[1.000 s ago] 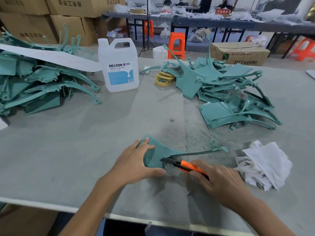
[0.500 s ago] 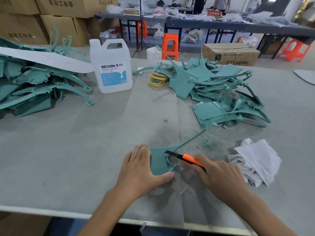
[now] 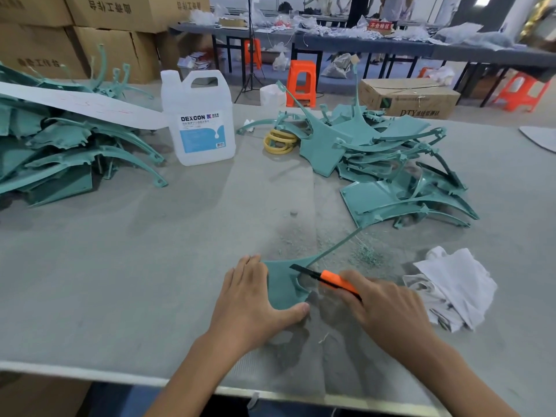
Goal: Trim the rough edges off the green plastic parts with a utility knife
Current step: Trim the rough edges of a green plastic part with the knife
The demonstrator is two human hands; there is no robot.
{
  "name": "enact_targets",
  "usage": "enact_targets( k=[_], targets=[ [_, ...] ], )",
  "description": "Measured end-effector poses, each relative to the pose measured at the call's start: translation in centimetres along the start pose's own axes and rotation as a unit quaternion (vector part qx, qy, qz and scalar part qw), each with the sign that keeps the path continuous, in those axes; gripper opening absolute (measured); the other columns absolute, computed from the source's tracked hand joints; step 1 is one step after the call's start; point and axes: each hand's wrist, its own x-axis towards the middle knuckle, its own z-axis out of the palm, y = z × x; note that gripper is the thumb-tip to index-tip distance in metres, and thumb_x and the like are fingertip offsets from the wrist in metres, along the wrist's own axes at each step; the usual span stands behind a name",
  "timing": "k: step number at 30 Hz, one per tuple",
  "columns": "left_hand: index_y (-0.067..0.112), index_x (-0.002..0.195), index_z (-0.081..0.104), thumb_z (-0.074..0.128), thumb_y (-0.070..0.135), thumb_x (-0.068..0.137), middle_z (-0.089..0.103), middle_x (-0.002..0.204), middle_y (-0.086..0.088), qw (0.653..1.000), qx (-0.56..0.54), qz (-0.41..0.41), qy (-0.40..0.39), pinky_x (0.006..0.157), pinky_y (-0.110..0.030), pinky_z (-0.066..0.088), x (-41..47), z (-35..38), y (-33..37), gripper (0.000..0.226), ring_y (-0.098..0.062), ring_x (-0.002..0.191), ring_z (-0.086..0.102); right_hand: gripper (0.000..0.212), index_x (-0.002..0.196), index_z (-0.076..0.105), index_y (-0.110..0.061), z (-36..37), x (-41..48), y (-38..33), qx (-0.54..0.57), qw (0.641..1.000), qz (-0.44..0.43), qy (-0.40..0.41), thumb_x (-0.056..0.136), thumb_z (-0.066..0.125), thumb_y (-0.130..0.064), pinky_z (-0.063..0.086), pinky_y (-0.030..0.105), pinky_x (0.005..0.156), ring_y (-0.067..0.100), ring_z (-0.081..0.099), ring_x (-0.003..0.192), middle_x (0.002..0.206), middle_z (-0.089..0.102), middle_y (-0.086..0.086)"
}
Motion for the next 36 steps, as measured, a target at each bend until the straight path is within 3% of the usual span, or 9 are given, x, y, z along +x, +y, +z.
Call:
enact_targets(
  k=[3,11,15,18,21,28,31,33,36],
  targets=[
    [0.023,0.117,0.039,0.046,0.092,0.059,0.032,0.151,0.001,1.0,0.001,0.002,0.001,0.118,-0.038,0.024,0.1,0.0,0.0,0.09,-0.018,0.143,0.021,0.05,0.119,0.042,-0.042,-0.1,-0.1,0.0,0.037,0.999,-0.001,-0.029,0.091,0.018,-0.076,0.038,0.035,0.055,0.019,0.069,0.078,0.083,0.067,-0.009],
    [0.025,0.116,0.04,0.045,0.095,0.058,0.03,0.155,0.001,1.0,-0.004,0.001,-0.002,0.12,-0.036,0.02,-0.1,-0.1,0.0,0.091,-0.016,0.146,0.017,0.046,0.122,0.044,-0.043,0.0,0.0,0.2,0.005,1.0,0.006,-0.023,0.095,0.023,-0.073,0.039,0.033,0.056,0.016,0.069,0.077,0.085,0.066,-0.01],
    [0.027,0.11,0.039,0.045,0.096,0.058,0.038,0.143,0.004,1.0,0.007,-0.002,-0.003,0.115,-0.035,0.027,0.0,-0.4,0.1,0.087,-0.018,0.137,0.029,0.044,0.121,0.043,-0.042,-0.3,-0.1,0.6,0.023,0.999,0.005,-0.048,0.096,0.026,-0.073,0.041,0.034,0.059,0.015,0.068,0.083,0.09,0.066,-0.011],
    [0.03,0.104,0.039,0.024,0.106,0.054,0.043,0.113,0.007,0.996,0.089,-0.02,0.02,0.101,-0.037,0.032,-0.4,-0.5,0.6,0.092,-0.021,0.115,0.039,0.043,0.125,0.043,-0.045,-0.7,-0.3,1.2,0.028,0.999,0.025,-0.012,0.096,0.026,-0.071,0.049,0.033,0.063,0.011,0.067,0.082,0.095,0.064,-0.013],
    [0.03,0.111,0.043,0.007,0.109,0.048,0.042,0.11,0.005,0.989,0.138,-0.041,0.029,0.097,-0.038,0.025,-0.6,-0.2,1.5,0.107,-0.022,0.107,0.034,0.046,0.131,0.039,-0.05,-0.9,-0.6,0.7,0.086,0.996,0.028,-0.025,0.095,0.021,-0.071,0.051,0.034,0.067,0.011,0.065,0.083,0.095,0.061,-0.016],
    [0.032,0.129,0.041,0.029,0.102,0.058,0.034,0.122,0.007,0.996,0.089,0.0,-0.024,0.104,-0.034,0.025,0.6,0.0,1.6,0.101,-0.018,0.118,0.028,0.047,0.126,0.04,-0.045,-0.3,0.4,0.0,0.053,0.998,0.012,-0.038,0.094,0.015,-0.07,0.053,0.038,0.069,0.015,0.067,0.087,0.1,0.063,-0.013],
    [0.035,0.134,0.041,0.031,0.101,0.058,0.034,0.122,0.009,0.997,0.072,0.005,-0.018,0.105,-0.033,0.027,0.5,0.0,1.4,0.101,-0.017,0.119,0.029,0.045,0.124,0.044,-0.043,-0.4,1.3,0.5,0.014,1.0,0.023,0.008,0.096,0.017,-0.067,0.05,0.032,0.056,0.012,0.062,0.066,0.083,0.061,-0.011],
    [0.034,0.136,0.04,0.029,0.102,0.058,0.033,0.124,0.009,0.997,0.076,0.004,-0.014,0.106,-0.033,0.025,0.3,0.1,1.4,0.103,-0.017,0.121,0.028,0.04,0.118,0.052,-0.039,-1.3,2.4,1.5,-0.028,0.998,0.034,0.052,0.1,0.024,-0.061,0.039,0.023,0.042,0.005,0.047,0.046,0.066,0.054,-0.011],
    [0.033,0.132,0.042,0.028,0.103,0.058,0.034,0.123,0.009,0.997,0.083,0.003,-0.003,0.107,-0.035,0.025,0.3,0.2,1.8,0.103,-0.018,0.12,0.029,0.046,0.11,0.063,-0.029,-3.8,3.8,3.4,-0.059,0.988,0.067,0.127,0.101,0.029,-0.057,0.032,0.021,0.035,0.008,0.036,0.036,0.056,0.046,-0.011]
  ],
)
